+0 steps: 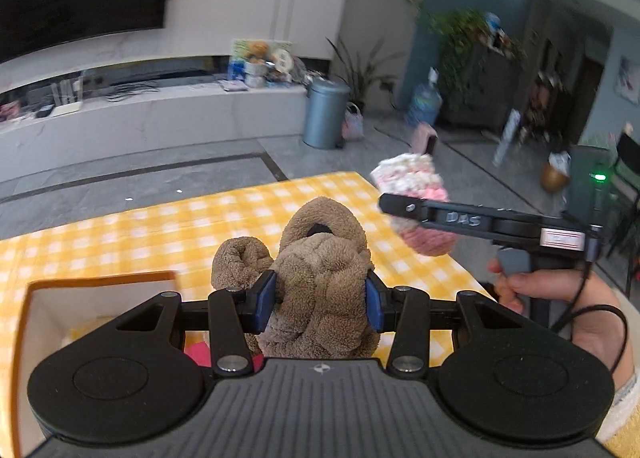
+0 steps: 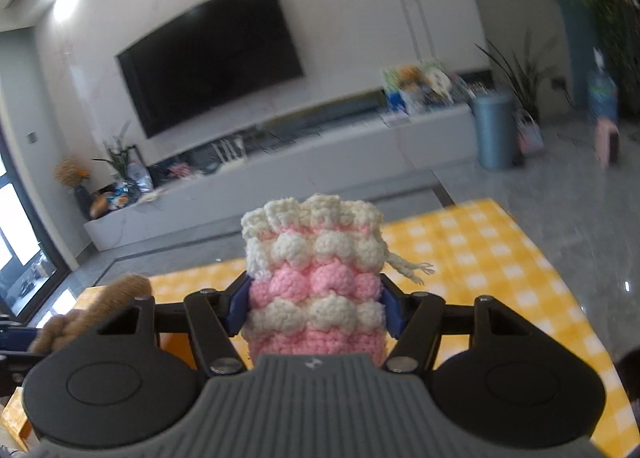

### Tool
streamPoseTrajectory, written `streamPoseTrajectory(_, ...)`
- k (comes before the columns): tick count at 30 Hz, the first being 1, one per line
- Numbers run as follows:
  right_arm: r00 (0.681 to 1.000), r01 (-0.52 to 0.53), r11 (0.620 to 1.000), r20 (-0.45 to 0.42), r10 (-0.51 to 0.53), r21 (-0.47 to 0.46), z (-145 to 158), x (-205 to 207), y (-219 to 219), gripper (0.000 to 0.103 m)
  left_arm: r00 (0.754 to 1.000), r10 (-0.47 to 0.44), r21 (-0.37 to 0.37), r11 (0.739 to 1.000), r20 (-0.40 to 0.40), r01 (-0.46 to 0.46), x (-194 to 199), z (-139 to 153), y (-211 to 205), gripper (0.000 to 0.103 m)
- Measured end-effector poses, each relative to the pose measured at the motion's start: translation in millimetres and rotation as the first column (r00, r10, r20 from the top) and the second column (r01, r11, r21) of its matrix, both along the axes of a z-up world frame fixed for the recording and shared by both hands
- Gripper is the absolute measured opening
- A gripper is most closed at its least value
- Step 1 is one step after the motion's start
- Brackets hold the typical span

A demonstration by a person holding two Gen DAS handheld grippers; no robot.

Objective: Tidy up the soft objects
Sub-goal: 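Lift and carry the brown towel and pink pouch over the box with both tools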

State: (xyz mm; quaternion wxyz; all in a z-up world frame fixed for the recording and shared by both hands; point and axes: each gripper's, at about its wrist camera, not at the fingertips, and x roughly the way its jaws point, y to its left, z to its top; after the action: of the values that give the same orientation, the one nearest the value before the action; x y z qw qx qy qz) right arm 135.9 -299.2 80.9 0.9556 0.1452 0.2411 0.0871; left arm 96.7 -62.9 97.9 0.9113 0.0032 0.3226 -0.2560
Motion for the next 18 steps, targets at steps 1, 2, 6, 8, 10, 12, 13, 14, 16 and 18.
streamPoseTrajectory(1,1.000,-0.005,1.000,0.026,0.004,0.004,7,-4,9,0.063,1.000,0.021,-0.008,1.000,0.005,-0.021,-1,1,9,0.051)
streamPoseTrajectory(2,0.999,-0.012,1.000,0.047,0.012,0.009,14,-6,17,0.063,0.999,0.049,-0.021,0.999,0.005,-0.049,-1,1,17,0.051)
streamPoseTrajectory(6,0.991,-0.088,0.996,0.097,0.088,-0.006,36,-11,57,0.063,0.990,0.142,-0.121,0.982,-0.002,-0.142,0,0,56,0.051)
streamPoseTrajectory(8,0.985,-0.128,0.991,0.111,0.131,-0.033,43,-13,78,0.063,0.978,0.208,-0.149,0.967,0.006,-0.205,-3,-3,74,0.051)
streamPoseTrajectory(10,0.976,-0.168,0.983,0.126,0.176,-0.075,48,-17,101,0.063,0.961,0.276,-0.141,0.952,0.016,-0.271,-6,-6,87,0.051)
streamPoseTrajectory(12,0.965,-0.219,0.969,0.121,0.232,-0.114,49,-20,122,0.063,0.943,0.331,-0.140,0.936,0.030,-0.324,-11,-11,99,0.051)
streamPoseTrajectory(13,0.958,-0.249,0.960,0.112,0.263,-0.126,48,-20,133,0.063,0.935,0.352,-0.147,0.927,0.030,-0.345,-13,-13,107,0.051)
streamPoseTrajectory(14,0.950,-0.283,0.949,0.095,0.297,-0.137,45,-18,144,0.063,0.927,0.373,-0.152,0.919,0.028,-0.365,-15,-16,113,0.051)
streamPoseTrajectory(16,0.933,-0.344,0.924,0.046,0.356,-0.165,36,-16,164,0.063,0.914,0.405,-0.144,0.906,0.025,-0.397,-17,-24,119,0.051)
streamPoseTrajectory(18,0.914,-0.400,0.894,-0.019,0.405,-0.200,23,-9,186,0.063,0.905,0.425,-0.123,0.900,0.027,-0.419,-22,-32,128,0.051)
